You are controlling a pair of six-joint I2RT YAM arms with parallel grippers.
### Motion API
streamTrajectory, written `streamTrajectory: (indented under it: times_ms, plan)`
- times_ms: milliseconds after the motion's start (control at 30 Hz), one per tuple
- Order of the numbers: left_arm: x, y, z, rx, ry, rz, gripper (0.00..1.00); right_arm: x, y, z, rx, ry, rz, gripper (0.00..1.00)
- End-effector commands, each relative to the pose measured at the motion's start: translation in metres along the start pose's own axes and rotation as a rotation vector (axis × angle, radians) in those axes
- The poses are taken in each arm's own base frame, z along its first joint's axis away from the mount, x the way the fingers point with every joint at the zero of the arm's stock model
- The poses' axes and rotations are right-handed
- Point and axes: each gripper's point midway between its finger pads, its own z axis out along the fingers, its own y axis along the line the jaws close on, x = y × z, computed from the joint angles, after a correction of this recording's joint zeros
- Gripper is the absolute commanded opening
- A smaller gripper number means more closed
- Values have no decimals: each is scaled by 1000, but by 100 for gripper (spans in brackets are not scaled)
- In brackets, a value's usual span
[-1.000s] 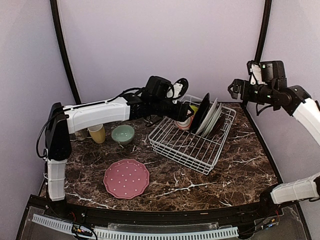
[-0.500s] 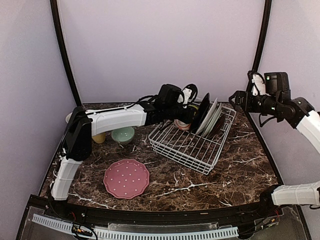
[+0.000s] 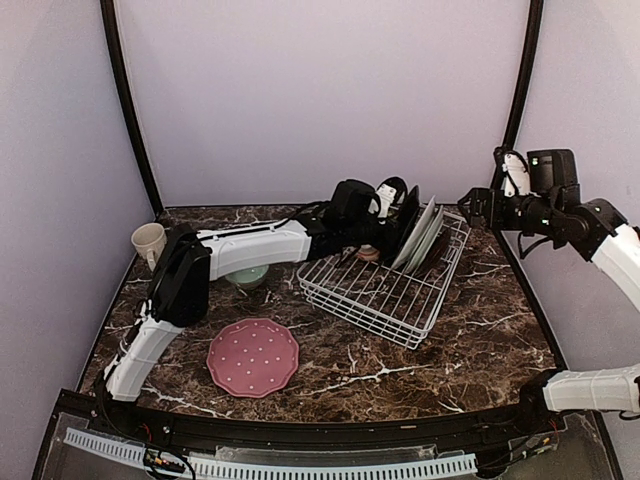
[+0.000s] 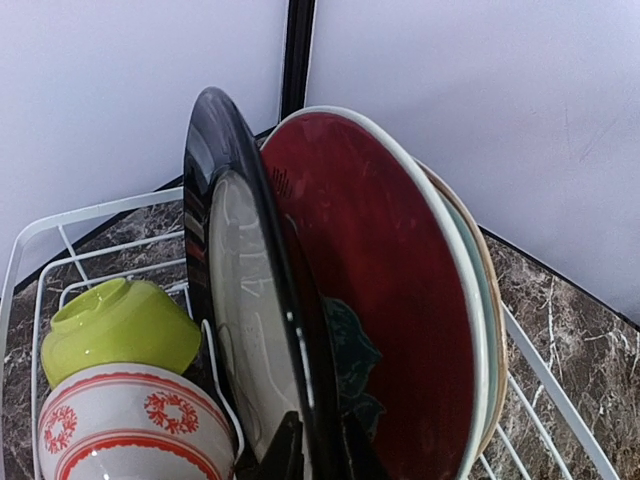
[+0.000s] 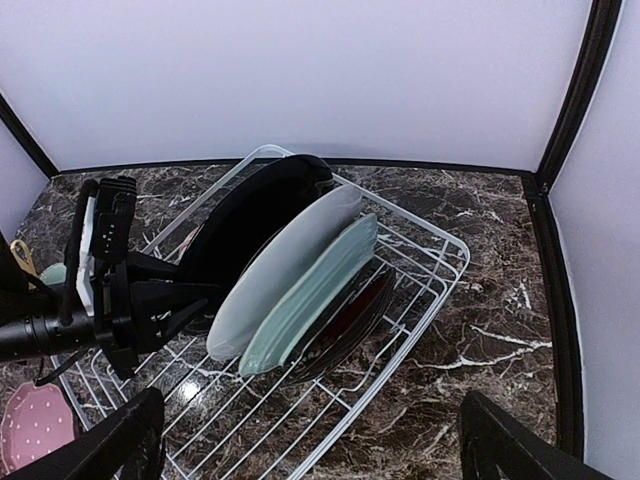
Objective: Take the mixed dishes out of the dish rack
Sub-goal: Grab the plate from the dish rack.
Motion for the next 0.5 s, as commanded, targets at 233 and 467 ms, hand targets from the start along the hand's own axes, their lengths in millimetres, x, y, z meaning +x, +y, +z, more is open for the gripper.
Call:
streamTrajectory:
  times_ms: [233, 467]
  plan:
    - [-34, -13, -3, 39, -76, 22, 1, -5, -3, -3, 5, -35, 4, 99]
    - [-69, -20, -24, 56, -124, 26, 1, -4, -2, -5, -2, -37, 21, 99]
